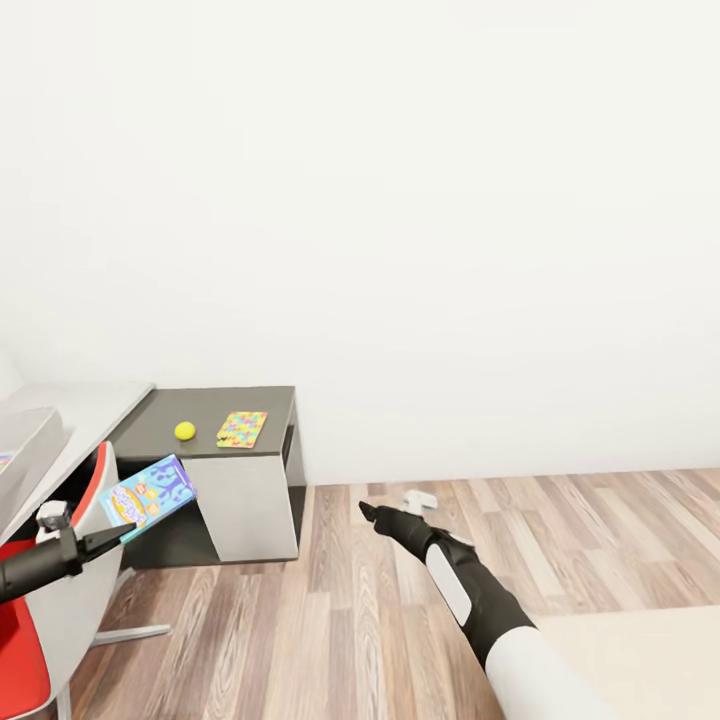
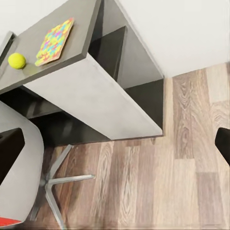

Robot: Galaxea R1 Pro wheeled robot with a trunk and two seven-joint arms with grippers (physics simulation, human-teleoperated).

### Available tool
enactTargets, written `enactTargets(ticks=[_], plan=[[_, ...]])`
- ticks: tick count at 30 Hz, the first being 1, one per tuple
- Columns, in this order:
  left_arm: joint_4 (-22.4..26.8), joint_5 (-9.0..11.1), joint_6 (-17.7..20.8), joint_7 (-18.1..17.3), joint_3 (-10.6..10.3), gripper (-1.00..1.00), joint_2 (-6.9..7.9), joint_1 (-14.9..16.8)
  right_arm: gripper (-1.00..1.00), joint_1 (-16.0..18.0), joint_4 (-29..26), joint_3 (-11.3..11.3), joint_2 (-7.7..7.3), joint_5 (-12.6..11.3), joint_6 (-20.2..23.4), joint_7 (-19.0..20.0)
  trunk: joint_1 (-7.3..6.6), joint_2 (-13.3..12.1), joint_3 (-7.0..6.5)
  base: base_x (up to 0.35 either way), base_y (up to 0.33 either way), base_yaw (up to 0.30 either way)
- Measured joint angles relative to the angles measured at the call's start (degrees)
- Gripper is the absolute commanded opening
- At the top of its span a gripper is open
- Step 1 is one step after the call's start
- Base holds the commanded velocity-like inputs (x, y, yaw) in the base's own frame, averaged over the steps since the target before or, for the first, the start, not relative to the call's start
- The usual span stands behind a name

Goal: Put all the toys in the child's room - the three board games (two on the bed and one on the table), the two jigsaw puzzles on the table, and the tennis ball on the table - inside the toy box on the table in the child's room.

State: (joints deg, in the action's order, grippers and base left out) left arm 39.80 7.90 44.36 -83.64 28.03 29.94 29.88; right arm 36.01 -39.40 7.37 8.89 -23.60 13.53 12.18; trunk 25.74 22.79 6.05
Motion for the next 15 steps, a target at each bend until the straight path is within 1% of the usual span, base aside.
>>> enactTargets(ticks=[2, 3, 4, 5, 7, 8, 9, 11, 14, 15], plan=[[0.73, -0.02, 2.69, -0.42, -0.01, -1.0, 0.06, 0.07, 1.0, 0.26, -0.1, 0.49, 0.95, -0.14, 2.0, -3.26, 0.0, 0.0, 0.0, 0.009, -0.005, 0.0], [1.46, 0.05, 4.83, -0.56, 0.0, -1.0, 0.15, 0.21, 1.0, 0.64, -0.51, 0.73, 1.11, -0.16, 4.51, -6.38, 0.0, 0.0, 0.0, 0.004, -0.002, 0.0], [2.52, 0.14, 6.89, -0.65, 0.02, -1.0, 0.28, 0.56, 1.0, 1.42, -1.73, 0.89, 1.11, -0.3, 8.05, -9.85, 0.0, 0.0, -0.01, 0.003, -0.002, 0.0], [3.14, 0.07, 7.83, -0.68, -0.01, -1.0, 0.33, 0.84, 1.0, 1.97, -2.65, 0.95, 1.11, -0.37, 10.18, -11.65, 0.0, 0.0, -0.01, 0.002, -0.001, 0.0], [5.56, 0.21, 10.41, -0.72, 0.04, -1.0, 0.45, 2.4, 1.0, 4.05, -7.55, 0.97, 1.11, -0.12, 18.69, -16.82, 0.0, 0.0, -0.03, 0.001, -0.001, 0.0], [6.02, 0.03, 10.8, -0.71, 0.01, -1.0, 0.47, 2.77, 1.0, 4.57, -8.99, 0.96, 1.11, -0.22, 20.69, -17.76, 0.0, 0.0, -0.01, 0.0, 0.0, 0.0], [6.66, 0.05, 11.36, -0.71, 0.03, -1.0, 0.51, 3.49, 1.0, 5.61, -11.62, 0.97, 1.11, -0.42, 24.05, -19.22, 0.01, -0.01, -0.02, 0.0, 0.0, 0.0], [7.38, 0.03, 12.38, -0.72, -0.02, -1.0, 0.57, 5.45, 1.0, 8.47, -16.28, 0.88, 1.11, -0.71, 29.03, -20.84, 0.0, 0.0, -0.03, 0.0, 0.0, 0.0], [7.73, -0.04, 13.95, -0.72, -0.07, -1.0, 0.86, 7.8, 1.0, 10.77, -19.76, 0.81, 1.11, -0.86, 32.31, -21.53, 0.0, 0.01, -0.01, 0.0, 0.0, 0.0], [7.81, -0.07, 14.41, -0.74, -0.07, -1.0, 1.41, 8.77, 1.0, 11.33, -21.2, 0.76, 1.11, -0.89, 33.5, -21.67, 0.0, 0.0, -0.02, 0.0, 0.0, 0.0]])
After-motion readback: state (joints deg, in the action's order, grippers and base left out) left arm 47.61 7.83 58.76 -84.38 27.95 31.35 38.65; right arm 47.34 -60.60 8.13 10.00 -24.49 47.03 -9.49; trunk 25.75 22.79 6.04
